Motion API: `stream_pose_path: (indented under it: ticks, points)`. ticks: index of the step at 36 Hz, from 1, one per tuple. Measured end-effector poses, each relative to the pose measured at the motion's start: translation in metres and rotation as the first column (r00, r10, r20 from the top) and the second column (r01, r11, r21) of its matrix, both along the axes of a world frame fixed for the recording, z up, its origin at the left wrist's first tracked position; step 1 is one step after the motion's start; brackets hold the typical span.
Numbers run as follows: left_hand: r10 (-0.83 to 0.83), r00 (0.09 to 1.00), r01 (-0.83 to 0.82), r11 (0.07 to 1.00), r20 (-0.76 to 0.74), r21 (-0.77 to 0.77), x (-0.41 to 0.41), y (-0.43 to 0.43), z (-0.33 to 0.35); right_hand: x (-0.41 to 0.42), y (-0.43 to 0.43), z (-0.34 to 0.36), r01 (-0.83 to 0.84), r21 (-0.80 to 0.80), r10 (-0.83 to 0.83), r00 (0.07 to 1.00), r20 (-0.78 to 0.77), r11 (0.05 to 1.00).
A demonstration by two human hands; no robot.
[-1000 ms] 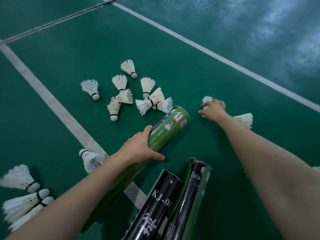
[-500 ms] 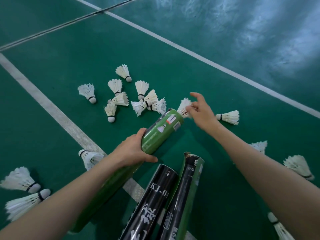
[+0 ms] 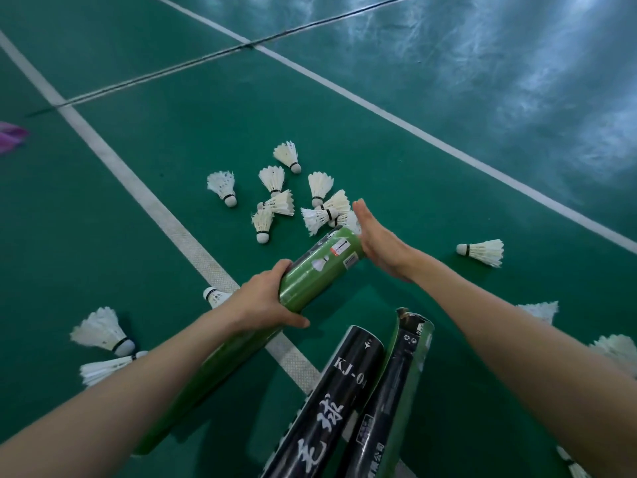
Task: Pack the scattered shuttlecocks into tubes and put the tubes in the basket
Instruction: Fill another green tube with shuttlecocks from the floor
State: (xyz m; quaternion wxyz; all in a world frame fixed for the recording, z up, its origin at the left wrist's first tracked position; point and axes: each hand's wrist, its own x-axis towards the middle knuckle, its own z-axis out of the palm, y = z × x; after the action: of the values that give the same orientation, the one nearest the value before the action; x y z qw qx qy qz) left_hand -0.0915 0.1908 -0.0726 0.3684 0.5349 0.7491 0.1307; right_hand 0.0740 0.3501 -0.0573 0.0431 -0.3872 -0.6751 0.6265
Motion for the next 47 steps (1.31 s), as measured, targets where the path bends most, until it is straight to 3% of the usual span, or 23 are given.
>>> stream_pose_path:
  ticks: [3, 5, 10, 13, 19, 24, 28, 31, 33, 37, 47]
  points:
    - [0.024, 1.000, -0.024, 1.000, 0.016, -0.015, -0.005, -0.003, -0.004, -0.006, -0.001, 0.001, -0.017, -0.072, 0.015, 1.000, -0.024, 0.997]
    - [0.051, 0.999, -0.051, 0.999, 0.019, -0.015, -0.006, 0.000, -0.007, -0.017, 0.003, 0.002, 0.027, -0.036, -0.027, 1.000, -0.004, 0.999]
    - [0.133, 0.989, -0.127, 0.987, 0.058, -0.099, -0.009, 0.014, -0.016, -0.039, 0.020, -0.015, 0.356, 0.024, -0.353, 0.933, -0.067, 0.934]
    - [0.171, 0.982, -0.160, 0.978, 0.074, -0.136, -0.012, 0.016, -0.023, -0.043, 0.033, -0.030, 0.449, 0.115, -0.451, 0.893, -0.012, 0.886]
    - [0.225, 0.968, -0.201, 0.959, 0.109, -0.198, -0.017, 0.010, -0.036, -0.044, 0.054, -0.071, 0.396, 0.173, -0.428, 0.874, 0.232, 0.902]
    - [0.217, 0.969, -0.190, 0.960, 0.118, -0.207, -0.020, 0.005, -0.042, -0.045, 0.049, -0.069, 0.374, 0.162, -0.400, 0.898, 0.185, 0.913]
    - [0.189, 0.977, -0.165, 0.963, 0.103, -0.211, -0.021, 0.002, -0.043, -0.031, 0.046, -0.077, 0.365, 0.403, -0.469, 0.860, 0.199, 0.840]
    - [0.164, 0.982, -0.141, 0.968, 0.098, -0.206, -0.019, 0.001, -0.042, -0.012, 0.048, -0.070, 0.439, 0.481, -0.557, 0.820, 0.131, 0.759]
    - [0.151, 0.984, -0.130, 0.972, 0.095, -0.196, -0.016, 0.000, -0.040, 0.000, 0.051, -0.060, 0.449, 0.471, -0.535, 0.843, 0.058, 0.759]
    - [0.115, 0.987, -0.096, 0.982, 0.110, -0.163, -0.010, -0.001, -0.030, 0.018, 0.046, -0.035, 0.376, 0.345, -0.376, 0.924, -0.072, 0.860]
    - [0.038, 0.986, -0.039, 0.999, 0.165, 0.002, 0.005, -0.007, -0.009, 0.022, -0.007, 0.010, 0.198, 0.334, -0.170, 0.979, -0.110, 0.922]
